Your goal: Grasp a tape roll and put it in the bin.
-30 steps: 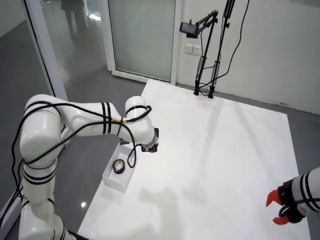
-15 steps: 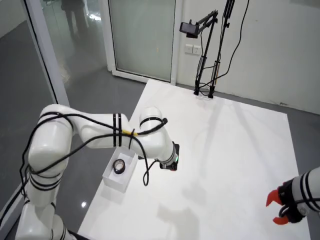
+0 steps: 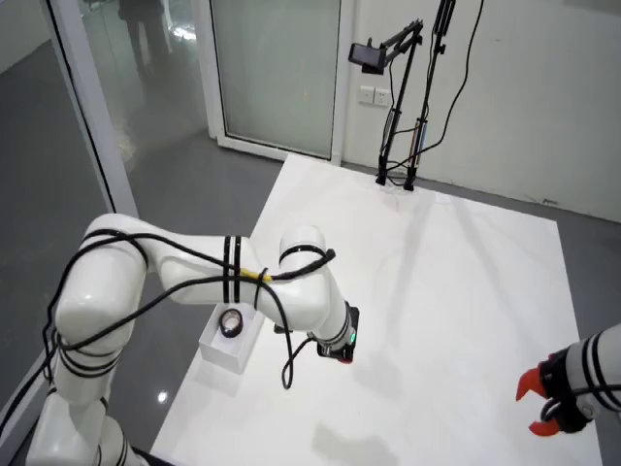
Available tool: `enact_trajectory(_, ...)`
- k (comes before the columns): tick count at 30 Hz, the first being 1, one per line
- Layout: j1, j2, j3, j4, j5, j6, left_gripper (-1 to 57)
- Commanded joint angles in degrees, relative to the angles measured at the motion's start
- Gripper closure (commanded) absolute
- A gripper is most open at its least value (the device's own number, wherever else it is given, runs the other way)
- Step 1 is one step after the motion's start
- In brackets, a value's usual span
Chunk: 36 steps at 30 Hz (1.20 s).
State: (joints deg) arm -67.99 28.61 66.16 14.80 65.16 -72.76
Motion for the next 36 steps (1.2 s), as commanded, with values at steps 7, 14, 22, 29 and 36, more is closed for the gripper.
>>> enact_trajectory(7,-2.06,-6.91,8.55,-3.11,3.48,0.07,56.7)
enact_trajectory(14,1.81,-6.91,8.55,-2.84,3.48,0.07,56.7)
enact_trajectory(22,7.26,-7.08,8.55,-2.05,3.48,0.07,56.7)
enact_trajectory(29,9.28,-7.26,8.55,0.06,3.48,0.07,56.7)
enact_trajectory(36,8.31,-7.26,8.55,0.06,3.48,0.07,56.7)
